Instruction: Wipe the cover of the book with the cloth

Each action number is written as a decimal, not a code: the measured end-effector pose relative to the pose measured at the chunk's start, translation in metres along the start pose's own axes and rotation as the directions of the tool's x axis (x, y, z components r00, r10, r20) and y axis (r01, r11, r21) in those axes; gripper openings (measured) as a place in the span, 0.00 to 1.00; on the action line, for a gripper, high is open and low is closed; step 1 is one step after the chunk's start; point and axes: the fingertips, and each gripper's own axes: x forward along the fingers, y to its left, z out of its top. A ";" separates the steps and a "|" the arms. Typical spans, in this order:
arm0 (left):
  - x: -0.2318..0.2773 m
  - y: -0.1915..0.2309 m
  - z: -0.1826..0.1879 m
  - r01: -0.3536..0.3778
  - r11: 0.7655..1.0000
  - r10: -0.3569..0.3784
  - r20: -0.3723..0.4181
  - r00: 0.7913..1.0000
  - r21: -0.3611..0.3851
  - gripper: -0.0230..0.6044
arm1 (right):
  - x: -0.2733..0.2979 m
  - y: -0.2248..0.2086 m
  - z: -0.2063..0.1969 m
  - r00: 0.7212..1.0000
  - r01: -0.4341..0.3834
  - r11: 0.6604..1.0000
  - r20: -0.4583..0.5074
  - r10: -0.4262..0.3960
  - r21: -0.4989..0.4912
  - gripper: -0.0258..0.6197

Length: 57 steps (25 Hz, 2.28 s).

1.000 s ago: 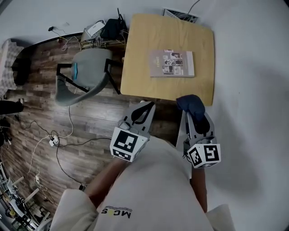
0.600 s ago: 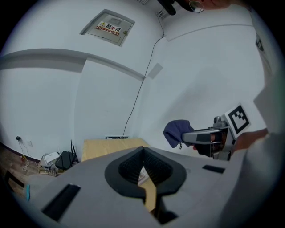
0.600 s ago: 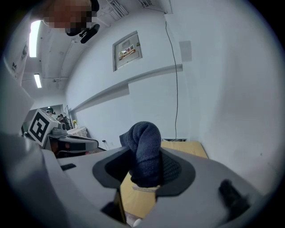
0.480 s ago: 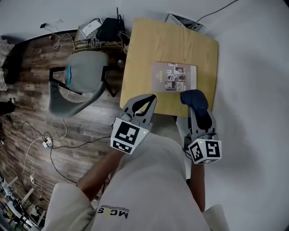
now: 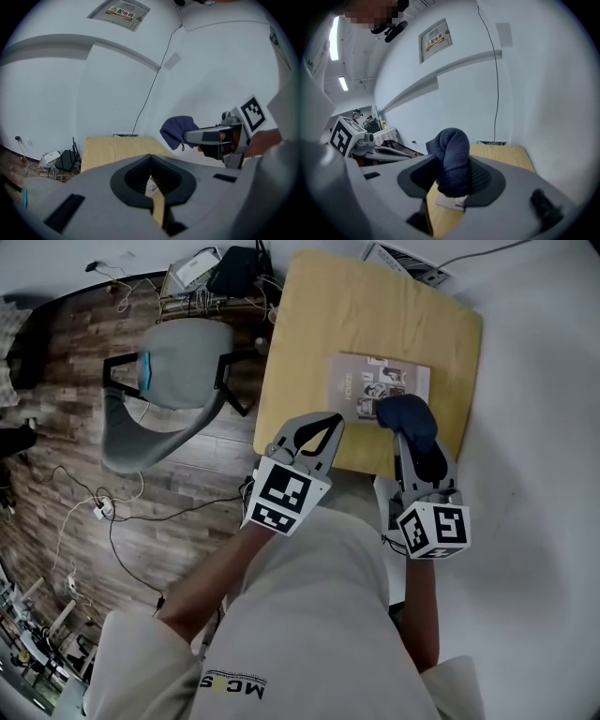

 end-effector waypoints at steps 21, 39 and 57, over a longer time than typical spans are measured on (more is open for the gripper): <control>0.115 0.032 -0.127 -0.080 0.989 0.056 -0.188 0.981 -0.125 0.05 | 0.148 -0.029 -0.095 0.965 -0.207 0.978 -0.170 0.198 -0.037 0.31; 0.136 0.043 -0.162 -0.112 0.984 0.074 -0.252 0.965 -0.141 0.05 | 0.220 -0.018 -0.149 0.896 -0.328 0.929 -0.367 0.249 -0.172 0.31; 0.138 0.045 -0.162 -0.163 0.979 0.122 -0.287 0.950 -0.122 0.05 | 0.174 -0.169 -0.161 0.927 0.014 0.998 -0.374 -0.036 -0.062 0.31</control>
